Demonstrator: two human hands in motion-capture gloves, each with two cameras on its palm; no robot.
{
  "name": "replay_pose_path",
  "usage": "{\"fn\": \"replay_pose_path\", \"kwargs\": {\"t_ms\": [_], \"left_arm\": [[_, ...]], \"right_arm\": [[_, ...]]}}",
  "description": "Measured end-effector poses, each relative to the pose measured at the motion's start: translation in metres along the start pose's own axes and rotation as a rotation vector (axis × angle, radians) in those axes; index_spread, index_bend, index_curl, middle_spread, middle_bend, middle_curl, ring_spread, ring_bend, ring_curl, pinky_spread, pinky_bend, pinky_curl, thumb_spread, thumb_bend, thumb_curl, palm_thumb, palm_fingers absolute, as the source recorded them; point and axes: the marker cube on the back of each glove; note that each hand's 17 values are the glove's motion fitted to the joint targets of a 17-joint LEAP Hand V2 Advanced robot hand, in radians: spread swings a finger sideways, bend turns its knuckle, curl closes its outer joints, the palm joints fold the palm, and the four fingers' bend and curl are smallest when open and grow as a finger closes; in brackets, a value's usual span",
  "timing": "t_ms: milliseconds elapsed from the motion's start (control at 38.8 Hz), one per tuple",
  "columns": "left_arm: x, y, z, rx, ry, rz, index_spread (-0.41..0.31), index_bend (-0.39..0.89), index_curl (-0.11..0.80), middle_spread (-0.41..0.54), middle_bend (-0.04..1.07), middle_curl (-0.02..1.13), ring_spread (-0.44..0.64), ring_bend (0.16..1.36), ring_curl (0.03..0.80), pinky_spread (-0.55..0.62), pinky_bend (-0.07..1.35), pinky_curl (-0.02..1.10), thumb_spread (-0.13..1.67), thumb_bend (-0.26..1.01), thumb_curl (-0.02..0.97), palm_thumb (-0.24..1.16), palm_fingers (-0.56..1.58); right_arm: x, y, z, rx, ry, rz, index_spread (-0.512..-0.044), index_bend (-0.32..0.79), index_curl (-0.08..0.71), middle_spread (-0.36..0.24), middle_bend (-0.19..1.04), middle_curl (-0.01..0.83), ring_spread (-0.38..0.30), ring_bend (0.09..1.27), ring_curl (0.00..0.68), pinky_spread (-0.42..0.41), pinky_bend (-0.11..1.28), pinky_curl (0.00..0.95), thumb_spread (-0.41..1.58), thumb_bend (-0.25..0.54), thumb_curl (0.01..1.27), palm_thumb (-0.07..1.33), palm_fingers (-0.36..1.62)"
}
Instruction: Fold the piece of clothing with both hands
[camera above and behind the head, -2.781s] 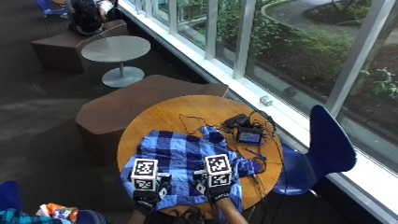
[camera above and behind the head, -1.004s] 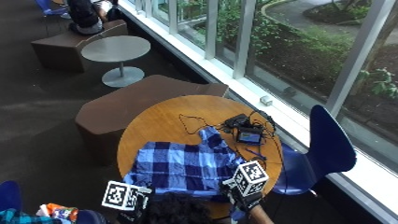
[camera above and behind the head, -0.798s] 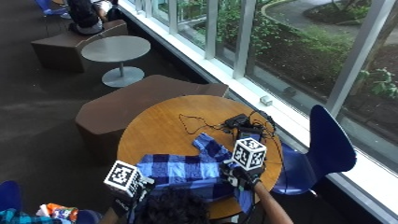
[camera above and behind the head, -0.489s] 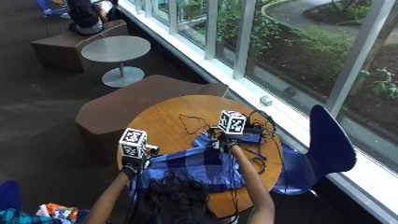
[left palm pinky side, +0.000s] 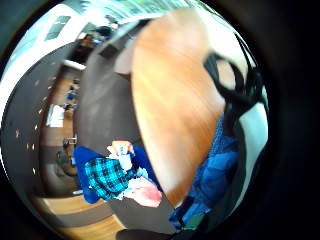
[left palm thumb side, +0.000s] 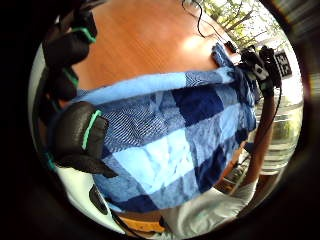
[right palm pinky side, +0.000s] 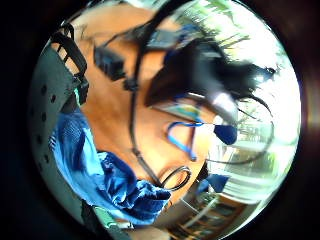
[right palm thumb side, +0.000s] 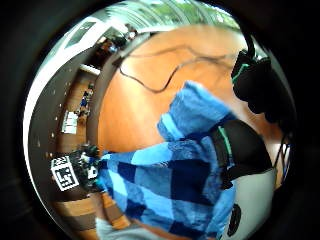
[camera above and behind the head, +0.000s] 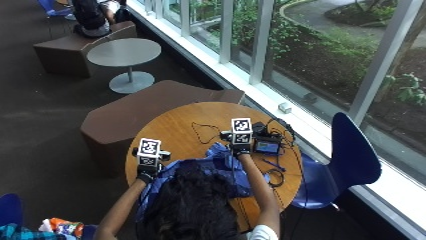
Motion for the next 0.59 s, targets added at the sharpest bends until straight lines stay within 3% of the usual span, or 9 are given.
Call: {"fn": "replay_pose_path", "kwargs": {"t_ms": [52,77,155,258,361,464,592], "left_arm": [[0.000,0.006,-0.017,0.138,-0.048,0.003,-0.265,0.06,0.372,-0.351,0.67,0.55,-0.36,1.06,0.532,-0.36,0.83,0.51,1.28,0.00,0.288,0.61,1.06],[0.001,0.018,-0.022,0.136,-0.059,0.006,-0.254,0.07,0.366,-0.339,0.64,0.54,-0.36,1.03,0.522,-0.35,0.81,0.50,1.28,0.00,0.288,0.61,1.00],[0.006,0.063,-0.022,0.011,-0.039,0.017,-0.223,0.12,0.375,-0.294,0.53,0.53,-0.34,0.91,0.507,-0.29,0.77,0.51,1.27,-0.01,0.288,0.61,0.77],[0.021,0.108,-0.019,-0.099,0.063,0.037,-0.214,0.15,0.372,-0.277,0.44,0.48,-0.32,0.81,0.452,-0.24,0.68,0.47,1.27,-0.01,0.288,0.61,0.79],[0.035,0.140,-0.010,-0.240,0.156,0.032,-0.211,0.17,0.379,-0.259,0.39,0.45,-0.27,0.69,0.403,-0.20,0.60,0.44,1.28,-0.03,0.275,0.55,0.78],[0.043,0.168,-0.003,-0.424,0.168,0.016,-0.200,0.21,0.406,-0.194,0.32,0.45,-0.17,0.59,0.384,-0.10,0.50,0.42,1.31,-0.05,0.249,0.44,0.62],[0.044,0.174,0.020,-0.559,0.198,0.043,-0.132,0.12,0.392,0.002,0.15,0.42,0.09,0.55,0.386,0.11,0.54,0.45,1.31,-0.11,0.174,0.13,0.16]], "right_arm": [[0.008,0.015,0.004,0.090,0.012,0.027,-0.286,0.23,0.433,-0.219,0.55,0.513,-0.223,0.80,0.495,-0.268,0.69,0.478,1.11,0.032,0.34,0.87,1.12],[0.012,0.028,0.007,0.105,0.001,0.046,-0.289,0.23,0.434,-0.225,0.51,0.501,-0.224,0.77,0.487,-0.272,0.68,0.472,1.10,0.035,0.35,0.89,1.11],[0.023,0.077,0.016,0.086,-0.069,0.122,-0.295,0.21,0.436,-0.233,0.45,0.479,-0.236,0.67,0.450,-0.269,0.66,0.454,1.07,0.025,0.37,0.91,1.08],[0.034,0.148,0.026,0.031,-0.174,0.231,-0.300,0.21,0.449,-0.235,0.36,0.455,-0.217,0.53,0.415,-0.217,0.60,0.429,1.07,0.001,0.38,0.90,0.98],[0.038,0.204,0.033,-0.032,-0.206,0.344,-0.287,0.16,0.455,-0.162,0.31,0.447,-0.116,0.44,0.403,-0.093,0.53,0.429,1.15,-0.034,0.37,0.82,0.73],[0.040,0.225,0.055,-0.080,-0.156,0.425,-0.254,0.10,0.426,-0.046,0.22,0.420,0.022,0.37,0.378,0.065,0.56,0.422,1.20,-0.044,0.36,0.73,0.49],[0.036,0.224,0.072,-0.069,-0.005,0.460,-0.235,0.06,0.359,0.039,0.18,0.394,0.102,0.37,0.352,0.157,0.61,0.400,1.27,-0.020,0.35,0.69,0.44]]}}
